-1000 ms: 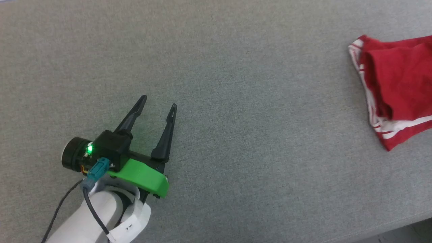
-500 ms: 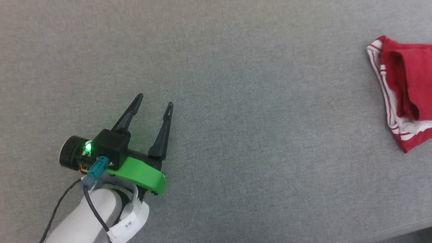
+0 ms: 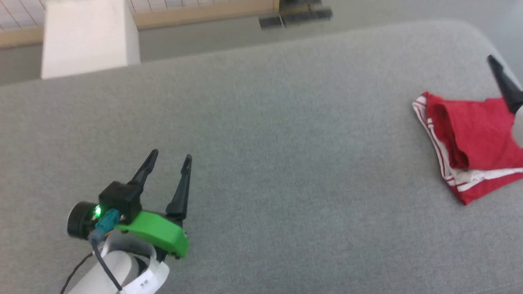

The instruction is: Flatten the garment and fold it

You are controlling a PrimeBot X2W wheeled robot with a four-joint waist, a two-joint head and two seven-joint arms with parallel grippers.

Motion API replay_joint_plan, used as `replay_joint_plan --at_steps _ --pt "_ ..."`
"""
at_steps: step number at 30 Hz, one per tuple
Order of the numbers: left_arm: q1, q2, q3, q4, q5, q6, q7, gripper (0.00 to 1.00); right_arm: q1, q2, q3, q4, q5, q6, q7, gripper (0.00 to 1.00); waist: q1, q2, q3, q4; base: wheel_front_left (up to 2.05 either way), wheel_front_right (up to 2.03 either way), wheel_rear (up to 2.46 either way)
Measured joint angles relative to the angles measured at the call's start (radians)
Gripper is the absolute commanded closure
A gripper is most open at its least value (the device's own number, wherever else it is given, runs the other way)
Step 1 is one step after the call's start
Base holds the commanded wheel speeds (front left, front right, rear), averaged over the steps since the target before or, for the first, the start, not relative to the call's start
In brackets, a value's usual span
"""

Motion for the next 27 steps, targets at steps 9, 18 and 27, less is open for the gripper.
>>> replay_joint_plan --at_steps 9,18,27 --pt "0.077 0.039 0.009 -0.006 -0.021 0.021 0.019 0.0 0.282 0.135 -0.149 -0.166 0.064 0.0 -0.056 0.0 0.0 0.0 -0.158 0.048 0.0 0.0 0.0" --pt "0.142 0.042 0.022 -0.005 -0.037 0.072 0.025 0.0 0.529 0.394 -0.358 -0.33 -0.033 0.0 -0.058 0.0 -0.0001 0.0 -0.207 0.133 0.0 0.0 0.0" --pt "0.142 0.04 0.007 0.026 -0.024 0.087 0.008 0.0 0.665 0.546 -0.456 -0.433 -0.158 0.0 -0.061 0.0 0.0 -0.0001 -0.214 0.196 0.0 0.0 0.0"
